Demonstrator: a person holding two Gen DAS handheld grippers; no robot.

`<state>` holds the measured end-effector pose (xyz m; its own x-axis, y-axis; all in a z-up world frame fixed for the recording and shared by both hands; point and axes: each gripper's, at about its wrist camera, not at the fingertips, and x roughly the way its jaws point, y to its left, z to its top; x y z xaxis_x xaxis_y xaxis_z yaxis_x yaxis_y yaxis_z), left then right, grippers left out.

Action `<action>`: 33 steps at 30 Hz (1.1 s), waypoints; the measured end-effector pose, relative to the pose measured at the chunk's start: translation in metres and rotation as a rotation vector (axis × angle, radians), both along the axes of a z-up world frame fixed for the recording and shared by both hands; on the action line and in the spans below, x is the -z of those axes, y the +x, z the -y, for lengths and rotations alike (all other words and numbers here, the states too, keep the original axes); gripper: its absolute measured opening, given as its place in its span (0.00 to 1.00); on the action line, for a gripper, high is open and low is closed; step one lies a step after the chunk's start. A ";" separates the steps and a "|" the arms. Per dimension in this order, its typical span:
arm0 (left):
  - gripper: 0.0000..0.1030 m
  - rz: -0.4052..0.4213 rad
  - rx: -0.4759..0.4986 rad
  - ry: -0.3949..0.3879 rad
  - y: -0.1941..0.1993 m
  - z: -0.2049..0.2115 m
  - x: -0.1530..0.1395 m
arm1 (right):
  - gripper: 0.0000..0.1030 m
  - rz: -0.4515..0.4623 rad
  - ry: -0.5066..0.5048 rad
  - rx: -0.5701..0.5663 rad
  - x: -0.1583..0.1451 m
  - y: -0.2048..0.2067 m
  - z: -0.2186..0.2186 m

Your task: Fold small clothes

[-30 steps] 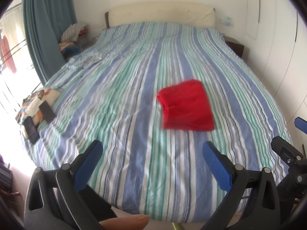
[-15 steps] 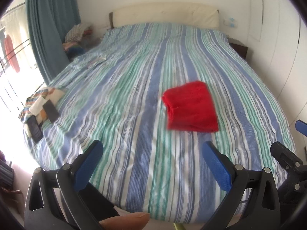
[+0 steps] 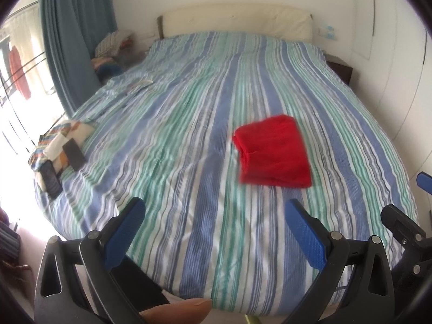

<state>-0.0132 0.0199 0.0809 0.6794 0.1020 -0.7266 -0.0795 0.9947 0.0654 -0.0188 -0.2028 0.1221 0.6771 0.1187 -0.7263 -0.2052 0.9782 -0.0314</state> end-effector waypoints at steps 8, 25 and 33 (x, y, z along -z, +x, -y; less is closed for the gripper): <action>1.00 -0.002 -0.005 0.004 0.001 -0.002 0.002 | 0.99 -0.001 -0.001 -0.001 0.000 0.002 -0.002; 1.00 0.022 -0.010 0.047 0.001 0.003 -0.002 | 0.99 -0.007 0.015 0.000 0.004 0.005 -0.002; 1.00 0.023 0.013 0.025 0.000 0.005 -0.005 | 0.99 -0.007 0.025 -0.001 0.004 0.004 0.000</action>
